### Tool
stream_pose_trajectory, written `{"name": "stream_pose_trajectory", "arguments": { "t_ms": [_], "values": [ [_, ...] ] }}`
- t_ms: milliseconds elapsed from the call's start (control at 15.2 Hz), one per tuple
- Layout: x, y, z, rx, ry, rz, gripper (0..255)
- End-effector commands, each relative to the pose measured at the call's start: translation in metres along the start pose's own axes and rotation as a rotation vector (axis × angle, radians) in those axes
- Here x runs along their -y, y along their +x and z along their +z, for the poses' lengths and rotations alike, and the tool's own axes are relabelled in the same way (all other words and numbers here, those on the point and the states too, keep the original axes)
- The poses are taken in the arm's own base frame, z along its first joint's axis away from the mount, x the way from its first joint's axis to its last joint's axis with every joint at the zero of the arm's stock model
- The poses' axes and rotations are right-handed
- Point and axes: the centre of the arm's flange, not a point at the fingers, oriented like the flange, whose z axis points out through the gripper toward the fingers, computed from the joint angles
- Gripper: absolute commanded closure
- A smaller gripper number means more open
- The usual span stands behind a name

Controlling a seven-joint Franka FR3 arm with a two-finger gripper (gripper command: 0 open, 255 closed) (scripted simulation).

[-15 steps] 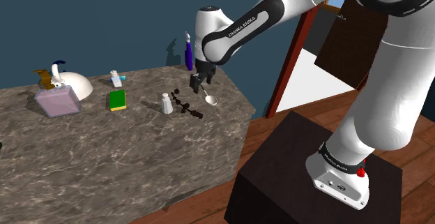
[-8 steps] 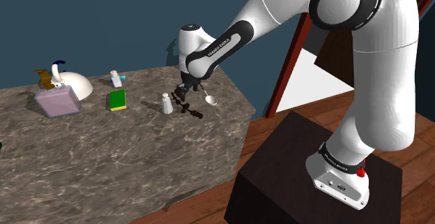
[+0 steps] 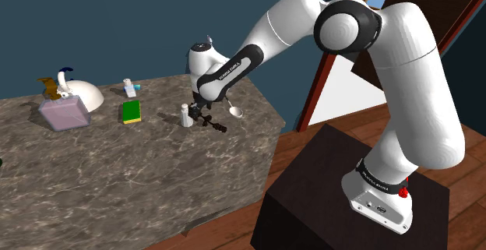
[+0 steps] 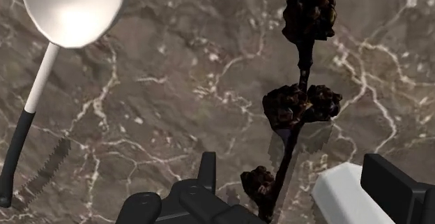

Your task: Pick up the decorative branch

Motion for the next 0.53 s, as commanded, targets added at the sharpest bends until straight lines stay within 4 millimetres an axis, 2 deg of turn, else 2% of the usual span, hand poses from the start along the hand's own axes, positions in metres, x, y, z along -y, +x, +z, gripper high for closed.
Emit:
{"name": "stream_pose_trajectory", "arguments": {
  "t_ms": [0,264,330,462],
  "values": [
    [0.000,0.000,0.010,-0.001,0.000,0.000,0],
    [0.000,-0.002,0.024,-0.001,0.000,0.000,0],
    [0.000,-0.002,0.025,-0.001,0.000,0.000,255],
    [0.000,-0.003,0.025,-0.001,0.000,0.000,255]
  ]
}}
